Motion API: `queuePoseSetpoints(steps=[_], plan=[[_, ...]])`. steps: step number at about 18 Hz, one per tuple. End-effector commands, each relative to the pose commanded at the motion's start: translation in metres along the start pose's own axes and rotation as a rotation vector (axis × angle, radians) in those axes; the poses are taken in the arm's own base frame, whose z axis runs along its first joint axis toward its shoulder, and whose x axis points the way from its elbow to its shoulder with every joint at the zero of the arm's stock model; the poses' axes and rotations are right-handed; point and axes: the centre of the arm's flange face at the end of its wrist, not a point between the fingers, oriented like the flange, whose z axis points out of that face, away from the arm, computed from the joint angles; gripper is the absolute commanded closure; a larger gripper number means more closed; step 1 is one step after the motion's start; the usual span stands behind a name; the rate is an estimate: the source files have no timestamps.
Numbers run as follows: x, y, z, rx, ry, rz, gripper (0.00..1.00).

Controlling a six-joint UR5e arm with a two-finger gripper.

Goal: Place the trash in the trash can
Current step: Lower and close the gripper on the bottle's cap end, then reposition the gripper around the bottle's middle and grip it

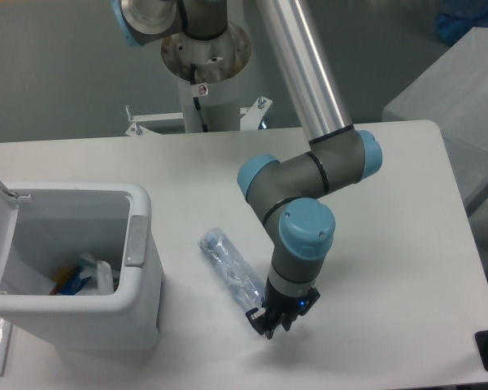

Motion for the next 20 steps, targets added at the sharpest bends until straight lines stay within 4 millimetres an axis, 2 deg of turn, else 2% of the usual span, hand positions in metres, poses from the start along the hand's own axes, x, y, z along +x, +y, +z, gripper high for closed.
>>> queuePoseSetpoints(steps=[2,5,7,9,12,16,17,20], plan=[[0.001,-0.010,-0.028,0.049,0.006,-0.007,0.78],[0.005,-0.013,-0.063,0.096,0.022,-0.003,0.78],[0.001,-0.019,-0.094,0.145,0.027,-0.007,0.78],[0.007,-0.029,-0.122,0.194,0.071,-0.001,0.79],[0.009,-0.031,-0.131,0.205,0.112,-0.008,0.85],[0.011,-0.031,-0.144,0.223,0.115,-0.004,0.86],[0.012,-0.032,-0.155,0.241,0.116,-0.001,0.86],[0.020,-0.035,-0.218,0.336,0.142,0.016,0.86]])
